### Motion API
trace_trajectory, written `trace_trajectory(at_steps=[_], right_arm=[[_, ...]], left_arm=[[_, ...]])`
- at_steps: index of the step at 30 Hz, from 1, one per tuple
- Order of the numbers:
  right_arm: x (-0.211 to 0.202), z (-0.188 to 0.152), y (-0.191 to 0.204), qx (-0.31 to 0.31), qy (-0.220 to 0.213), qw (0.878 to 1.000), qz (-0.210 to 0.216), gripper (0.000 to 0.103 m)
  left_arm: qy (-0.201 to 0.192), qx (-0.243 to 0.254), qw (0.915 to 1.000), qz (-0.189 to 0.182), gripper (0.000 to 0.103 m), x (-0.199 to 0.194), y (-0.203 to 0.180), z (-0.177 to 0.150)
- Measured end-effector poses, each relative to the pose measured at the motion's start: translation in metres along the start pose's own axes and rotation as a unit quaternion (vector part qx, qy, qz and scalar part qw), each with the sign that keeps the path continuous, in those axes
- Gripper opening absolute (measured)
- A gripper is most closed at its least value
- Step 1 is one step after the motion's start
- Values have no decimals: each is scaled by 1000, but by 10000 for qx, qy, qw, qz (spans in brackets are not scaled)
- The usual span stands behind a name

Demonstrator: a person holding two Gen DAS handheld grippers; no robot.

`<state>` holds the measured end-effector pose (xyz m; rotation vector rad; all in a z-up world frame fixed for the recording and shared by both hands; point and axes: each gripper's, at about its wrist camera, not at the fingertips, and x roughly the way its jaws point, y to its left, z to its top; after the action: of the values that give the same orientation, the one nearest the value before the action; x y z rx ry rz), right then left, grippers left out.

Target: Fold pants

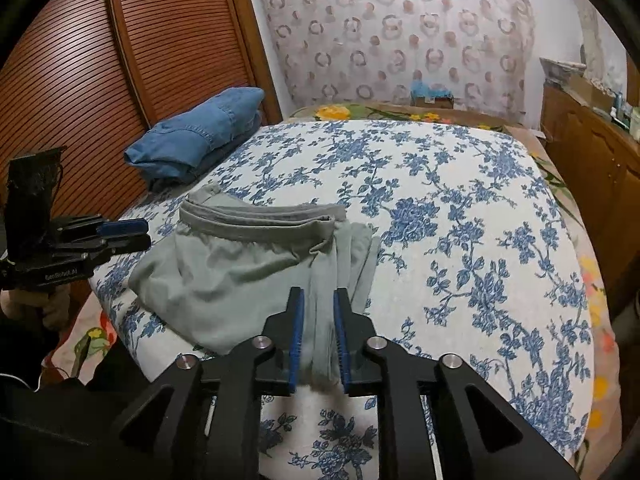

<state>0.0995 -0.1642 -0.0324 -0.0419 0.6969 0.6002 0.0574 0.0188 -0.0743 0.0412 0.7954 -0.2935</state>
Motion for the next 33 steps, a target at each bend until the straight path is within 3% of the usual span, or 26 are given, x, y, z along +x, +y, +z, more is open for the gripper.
trace_trajectory(at_steps=[5, 13, 23, 24, 25, 30, 33], right_arm=[[3, 4, -1, -32, -51, 10000, 25, 25], [35, 25, 0, -147, -29, 9998, 99, 26], [75, 36, 0, -262, 299, 9992, 23, 26], [76, 37, -1, -252, 305, 9992, 83, 25], [76, 39, -1, -256, 285, 9992, 144, 6], [63, 45, -7, -103, -137, 9998, 135, 6], [62, 44, -7, -115, -206, 9997, 46, 6]], left_arm=[[41, -17, 10000, 75, 53, 14, 6, 4], [100, 11, 9999, 102, 53, 37, 12, 20], [231, -112, 9990, -374, 52, 54, 20, 27], [221, -112, 9989, -390, 49, 54, 19, 28], [213, -105, 9989, -395, 46, 55, 19, 29], [42, 55, 9997, -236, 19, 54, 13, 41], [-115, 151, 9996, -188, 15, 50, 10, 49]])
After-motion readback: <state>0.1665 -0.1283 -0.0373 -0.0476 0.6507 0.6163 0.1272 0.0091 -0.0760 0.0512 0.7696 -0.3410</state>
